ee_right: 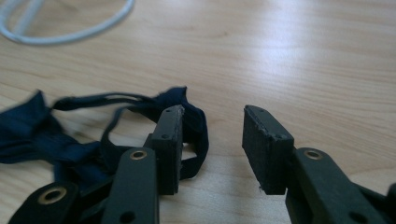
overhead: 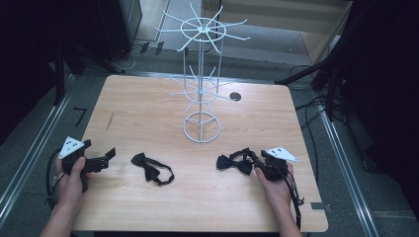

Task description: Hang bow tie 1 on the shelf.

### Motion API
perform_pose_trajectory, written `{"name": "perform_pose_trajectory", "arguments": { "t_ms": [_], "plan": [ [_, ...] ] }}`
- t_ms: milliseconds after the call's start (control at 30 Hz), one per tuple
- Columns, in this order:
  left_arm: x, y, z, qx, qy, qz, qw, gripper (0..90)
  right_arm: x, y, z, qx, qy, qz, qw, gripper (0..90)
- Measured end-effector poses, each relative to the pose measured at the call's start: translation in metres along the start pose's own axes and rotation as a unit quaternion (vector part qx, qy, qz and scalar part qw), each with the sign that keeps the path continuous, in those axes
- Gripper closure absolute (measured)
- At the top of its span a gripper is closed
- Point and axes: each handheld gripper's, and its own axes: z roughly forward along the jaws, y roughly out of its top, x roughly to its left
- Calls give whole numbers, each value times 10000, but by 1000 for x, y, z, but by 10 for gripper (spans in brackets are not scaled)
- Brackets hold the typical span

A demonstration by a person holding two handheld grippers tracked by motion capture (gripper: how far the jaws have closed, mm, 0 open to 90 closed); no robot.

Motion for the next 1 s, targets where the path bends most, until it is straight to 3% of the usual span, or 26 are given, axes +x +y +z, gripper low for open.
{"name": "perform_pose_trajectory", "arguments": {
  "t_ms": [100, 200, 367, 533, 700, 767, 1000],
  "plan": [
    [0, 0, 0, -6, -3, -1, 10000, 0, -1, 1, 3, 78, -120, 119, 9998, 634],
    [0, 0, 0, -4, 0, -13, 10000, 0, -2, 1, 3, 157, -60, 203, 9997, 703],
    [0, 0, 0, -8, -4, -7, 10000, 0, 1, 1, 5, 227, 7, 43, 9997, 842],
    [0, 0, 0, -3, -4, -19, 10000, 0, 1, 1, 4, 244, 30, 78, 9997, 900],
    [1, 0, 0, -14, -6, -25, 10000, 0, 3, 2, 1, -3, 1, -14, 10000, 900],
    [1, 0, 0, -23, -11, -38, 10000, 0, 8, 3, -3, -263, 71, -118, 9996, 900],
    [2, 0, 0, -41, -77, -70, 9999, 0, 17, 12, -15, -573, 84, -123, 9982, 900]
  ]
}}
